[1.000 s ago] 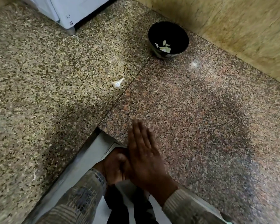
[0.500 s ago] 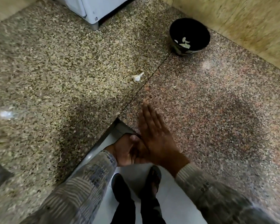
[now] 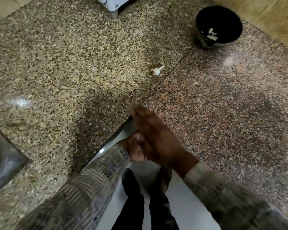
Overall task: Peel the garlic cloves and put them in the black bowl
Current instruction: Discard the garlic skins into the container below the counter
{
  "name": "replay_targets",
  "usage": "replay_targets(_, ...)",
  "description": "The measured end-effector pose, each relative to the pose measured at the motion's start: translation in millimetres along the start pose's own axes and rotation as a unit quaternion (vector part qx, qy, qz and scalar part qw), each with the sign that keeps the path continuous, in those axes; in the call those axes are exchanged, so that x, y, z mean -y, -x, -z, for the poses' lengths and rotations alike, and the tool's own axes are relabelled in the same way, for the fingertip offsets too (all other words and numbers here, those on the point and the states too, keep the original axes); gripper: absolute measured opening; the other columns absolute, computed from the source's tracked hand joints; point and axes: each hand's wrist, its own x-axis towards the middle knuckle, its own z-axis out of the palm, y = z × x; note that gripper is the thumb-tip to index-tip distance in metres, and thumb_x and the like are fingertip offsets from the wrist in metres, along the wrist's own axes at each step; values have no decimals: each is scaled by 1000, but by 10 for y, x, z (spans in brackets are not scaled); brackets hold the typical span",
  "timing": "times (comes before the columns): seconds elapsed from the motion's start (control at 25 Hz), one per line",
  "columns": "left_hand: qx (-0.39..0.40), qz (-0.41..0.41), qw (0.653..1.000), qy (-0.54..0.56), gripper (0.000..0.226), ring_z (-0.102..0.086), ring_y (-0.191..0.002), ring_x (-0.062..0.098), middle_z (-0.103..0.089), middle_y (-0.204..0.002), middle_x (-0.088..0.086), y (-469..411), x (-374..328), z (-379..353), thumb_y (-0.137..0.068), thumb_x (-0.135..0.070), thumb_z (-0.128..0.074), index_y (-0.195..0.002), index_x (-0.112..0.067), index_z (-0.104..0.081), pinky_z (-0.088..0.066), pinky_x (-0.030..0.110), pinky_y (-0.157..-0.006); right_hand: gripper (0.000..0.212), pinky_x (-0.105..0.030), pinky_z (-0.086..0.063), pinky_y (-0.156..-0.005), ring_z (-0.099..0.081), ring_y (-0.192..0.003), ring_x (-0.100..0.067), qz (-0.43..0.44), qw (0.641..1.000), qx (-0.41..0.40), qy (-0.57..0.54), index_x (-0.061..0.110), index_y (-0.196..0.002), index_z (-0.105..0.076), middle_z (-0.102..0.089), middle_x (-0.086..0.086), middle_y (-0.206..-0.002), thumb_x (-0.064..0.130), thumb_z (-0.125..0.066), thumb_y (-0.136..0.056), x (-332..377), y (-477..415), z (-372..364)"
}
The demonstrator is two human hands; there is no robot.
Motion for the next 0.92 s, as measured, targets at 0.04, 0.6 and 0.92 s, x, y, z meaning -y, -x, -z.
replay_targets(0.04, -94, 75, 982, 145, 47, -62, -120, 11, -64, -123, 34, -54, -90, 24, -96, -30, -64, -116, 12, -68, -31, 32, -122, 64, -51, -21, -125, -9, -159, -27, 12, 999, 0, 32, 1, -159, -27, -18, -16, -170, 41, -32, -109, -140, -226, 28)
replay_targets(0.6, 0, 515, 848, 127, 29, -64, -67, 13, -66, -88, 6, -209, -87, 436, -76, -24, -71, -95, -3, -75, -50, 19, -54, 63, -55, -26, -123, -17, -158, -29, 53, 993, 103, -21, 0, -158, -29, -19, -17, -169, 39, -35, -110, 84, 688, -50)
replay_targets(0.92, -117, 454, 869, 159, 41, -76, -84, 34, -74, -94, 24, 90, -180, 283, -96, -19, -39, -109, 10, -65, -64, 42, -74, 72, -38, -58, -90, -68, -117, -35, -308, 614, -128, -715, -8, -120, -64, -70, -25, -123, 52, -24, -108, 341, 299, 403)
